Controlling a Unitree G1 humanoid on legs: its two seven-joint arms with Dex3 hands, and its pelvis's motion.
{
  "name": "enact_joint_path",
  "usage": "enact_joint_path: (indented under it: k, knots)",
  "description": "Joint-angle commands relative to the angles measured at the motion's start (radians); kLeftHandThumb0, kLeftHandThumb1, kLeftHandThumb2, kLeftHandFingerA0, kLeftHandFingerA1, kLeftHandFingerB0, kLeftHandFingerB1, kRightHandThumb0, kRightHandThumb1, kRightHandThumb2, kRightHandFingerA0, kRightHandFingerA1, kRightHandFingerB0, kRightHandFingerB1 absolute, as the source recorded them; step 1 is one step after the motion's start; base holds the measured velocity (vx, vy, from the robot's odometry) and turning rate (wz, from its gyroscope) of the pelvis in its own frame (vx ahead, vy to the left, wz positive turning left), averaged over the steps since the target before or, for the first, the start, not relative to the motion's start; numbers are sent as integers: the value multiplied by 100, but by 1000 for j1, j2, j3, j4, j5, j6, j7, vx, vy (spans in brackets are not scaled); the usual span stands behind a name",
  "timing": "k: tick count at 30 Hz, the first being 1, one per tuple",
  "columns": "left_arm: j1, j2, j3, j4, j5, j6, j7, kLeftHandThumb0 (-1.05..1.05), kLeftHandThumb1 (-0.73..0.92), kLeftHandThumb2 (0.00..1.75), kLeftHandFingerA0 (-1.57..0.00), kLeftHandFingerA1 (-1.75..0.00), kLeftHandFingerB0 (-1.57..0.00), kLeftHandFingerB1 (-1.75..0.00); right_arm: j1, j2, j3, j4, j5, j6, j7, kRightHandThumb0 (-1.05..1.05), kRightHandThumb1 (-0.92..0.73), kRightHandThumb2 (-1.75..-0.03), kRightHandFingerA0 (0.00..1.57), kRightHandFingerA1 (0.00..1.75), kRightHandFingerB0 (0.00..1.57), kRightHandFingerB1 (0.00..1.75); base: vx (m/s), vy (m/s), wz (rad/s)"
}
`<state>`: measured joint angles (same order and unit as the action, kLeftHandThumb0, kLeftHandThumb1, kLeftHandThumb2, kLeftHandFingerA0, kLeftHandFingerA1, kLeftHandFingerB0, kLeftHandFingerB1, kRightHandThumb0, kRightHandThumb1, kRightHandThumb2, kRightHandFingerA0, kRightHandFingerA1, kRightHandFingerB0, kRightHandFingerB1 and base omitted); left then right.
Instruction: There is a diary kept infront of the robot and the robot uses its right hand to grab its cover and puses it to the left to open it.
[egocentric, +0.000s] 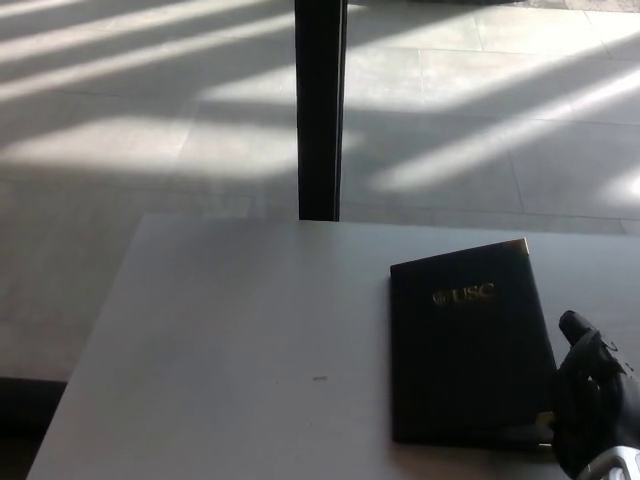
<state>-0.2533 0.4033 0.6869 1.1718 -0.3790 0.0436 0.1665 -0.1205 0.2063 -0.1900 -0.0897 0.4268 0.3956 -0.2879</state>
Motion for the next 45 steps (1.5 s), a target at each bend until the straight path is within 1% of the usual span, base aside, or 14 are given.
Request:
enact_joint_path:
  k: [1, 3, 4, 5, 10, 11, 13, 15, 16, 19, 24, 33, 34, 45]
  knots:
    - [0, 29, -3, 1, -8, -4, 12, -93, 92, 166, -54, -125, -13, -97, 25, 81, 55, -37, -11, 4, -32, -67, -92, -75, 35, 55, 23, 42, 0, 0, 0]
    - [2, 33, -5, 3, -7, -7, 1, -95, 91, 167, -44, -121, -4, -93, 28, 81, 83, -46, -15, 8, -37, -66, -92, -80, 32, 54, 21, 42, 0, 0, 0]
    - [2, 33, -4, 4, -10, -6, -5, -96, 91, 167, -40, -120, -3, -93, 31, 80, 97, -50, -13, 8, -31, -66, -83, -105, 28, 58, 19, 50, 0, 0, 0]
    - [-2, 35, -5, 9, -8, -6, 5, -96, 92, 168, -60, -131, -7, -95, 37, 80, 114, -56, -10, 4, -24, -66, -83, -105, 28, 58, 19, 50, 0, 0, 0]
    - [-7, 36, 2, 6, -19, -5, 2, -100, 91, 168, -43, -123, -9, -99, 53, 122, 161, -67, 3, 6, -59, -70, -92, -75, 34, 55, 22, 42, 0, 0, 0]
    - [-7, 37, 4, 7, -21, -4, 0, -98, 91, 167, -44, -123, -4, -95, 61, 134, 182, -72, 3, 6, -64, -69, -82, -106, 29, 58, 21, 51, 0, 0, 0]
    - [-6, 41, -5, 8, -11, -4, -4, -95, 92, 168, -49, -124, -3, -93, 73, 145, 215, -79, 3, 2, -69, -70, -92, -79, 32, 54, 22, 43, 0, 0, 0]
    - [-9, 43, -13, 7, -1, -2, 14, -95, 92, 167, -54, -127, -5, -94, 83, 158, 251, -90, 4, -5, -76, -69, -92, -80, 31, 54, 20, 43, 0, 0, 0]
    - [-7, 43, -16, 5, 0, -1, 13, -94, 92, 167, -51, -125, -2, -91, 83, 160, 264, -95, 7, -4, -80, -67, -84, -106, 29, 58, 20, 50, 0, 0, 0]
    - [-7, 45, -15, 5, -4, 0, 3, -96, 92, 167, -50, -125, 0, -91, 74, 163, 299, -112, 10, -12, -94, -70, -92, -81, 30, 55, 19, 42, 0, 0, 0]
    - [-11, 48, -21, 8, 1, 3, 6, -91, 88, 162, -47, -120, 0, -86, 39, 165, 376, -169, 2, -20, -108, -73, -92, -76, 32, 56, 23, 44, 0, 0, 0]
    - [-10, 48, -22, 4, -3, 1, 7, -93, 92, 165, -55, -125, 0, -88, -52, 65, 511, -207, -74, 23, -101, -69, -92, -83, 34, 64, 20, 48, 0, 0, 0]
    - [-14, 51, -26, 10, 1, 4, 10, -92, 91, 165, -53, -124, -1, -88, -63, 42, 529, -202, -89, 37, -90, -71, -84, -110, 31, 64, 18, 53, 0, 0, 0]
    - [-37, 53, -48, 13, 5, 2, 4, -94, 91, 166, -51, -124, -3, -91, -140, -37, 539, -57, -201, 26, -19, -61, -92, -88, 32, 64, 17, 49, 0, 0, 0]
